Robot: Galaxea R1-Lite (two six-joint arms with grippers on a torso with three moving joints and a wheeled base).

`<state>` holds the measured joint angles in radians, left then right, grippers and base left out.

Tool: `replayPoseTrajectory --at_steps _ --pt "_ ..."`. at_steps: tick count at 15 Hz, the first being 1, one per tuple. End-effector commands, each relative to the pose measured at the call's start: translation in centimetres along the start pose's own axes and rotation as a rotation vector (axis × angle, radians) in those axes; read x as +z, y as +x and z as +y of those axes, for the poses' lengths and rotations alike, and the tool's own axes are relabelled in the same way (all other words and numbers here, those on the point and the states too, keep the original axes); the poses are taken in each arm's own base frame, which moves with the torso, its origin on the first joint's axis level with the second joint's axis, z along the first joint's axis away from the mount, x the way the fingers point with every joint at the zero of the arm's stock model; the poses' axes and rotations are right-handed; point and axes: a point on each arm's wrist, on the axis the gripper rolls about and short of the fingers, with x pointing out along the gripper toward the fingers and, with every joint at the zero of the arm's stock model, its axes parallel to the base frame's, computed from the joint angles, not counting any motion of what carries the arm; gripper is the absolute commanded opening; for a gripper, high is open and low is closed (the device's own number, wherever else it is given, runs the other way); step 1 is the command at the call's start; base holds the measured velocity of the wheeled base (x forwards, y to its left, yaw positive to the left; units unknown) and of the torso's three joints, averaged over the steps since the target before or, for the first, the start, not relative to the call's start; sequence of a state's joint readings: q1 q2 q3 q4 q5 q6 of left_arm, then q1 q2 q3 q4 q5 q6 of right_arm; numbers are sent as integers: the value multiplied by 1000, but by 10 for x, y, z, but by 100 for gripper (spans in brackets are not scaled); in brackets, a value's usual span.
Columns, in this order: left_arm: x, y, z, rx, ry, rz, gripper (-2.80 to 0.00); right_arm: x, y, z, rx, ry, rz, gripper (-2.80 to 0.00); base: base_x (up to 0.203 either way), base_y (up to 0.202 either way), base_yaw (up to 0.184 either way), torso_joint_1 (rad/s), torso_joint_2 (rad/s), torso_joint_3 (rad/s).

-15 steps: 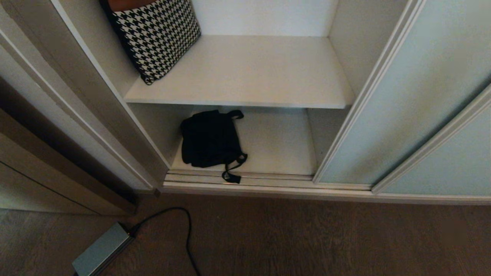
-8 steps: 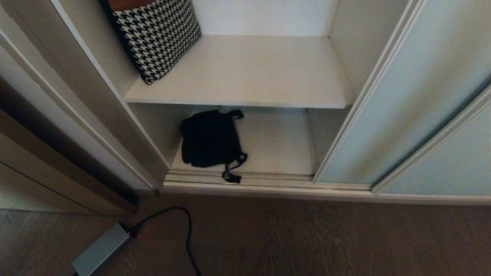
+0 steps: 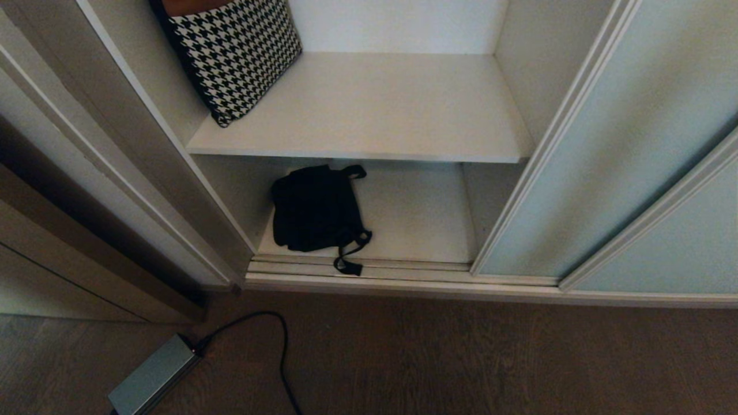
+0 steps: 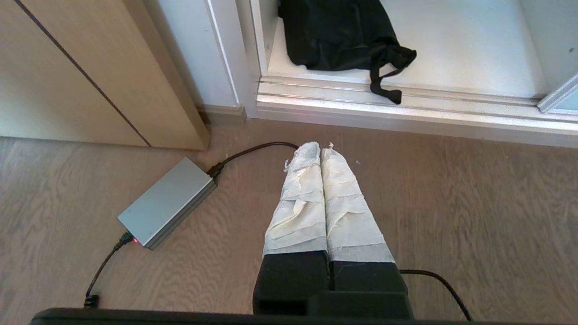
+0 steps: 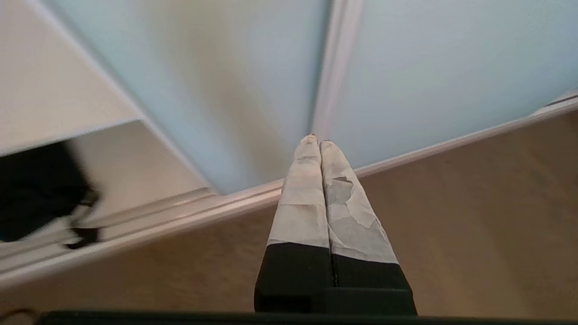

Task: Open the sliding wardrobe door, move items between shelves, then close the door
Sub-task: Close the door

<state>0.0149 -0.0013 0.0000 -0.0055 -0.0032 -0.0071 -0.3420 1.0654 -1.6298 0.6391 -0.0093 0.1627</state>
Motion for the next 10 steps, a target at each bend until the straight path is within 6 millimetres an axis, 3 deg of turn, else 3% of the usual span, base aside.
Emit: replayPoseTrajectory --at_steps 1,6,10 --pt "0 0 0 1 -1 1 -280 2 20 -14 -13 -32 38 -280 0 0 0 0 0 0" --pt "0 0 0 1 -1 0 -280 13 69 -57 141 -26 107 -280 0 0 0 0 0 0" --pt "0 0 0 1 -1 -1 -280 5 115 -91 284 98 203 -280 0 0 0 0 0 0"
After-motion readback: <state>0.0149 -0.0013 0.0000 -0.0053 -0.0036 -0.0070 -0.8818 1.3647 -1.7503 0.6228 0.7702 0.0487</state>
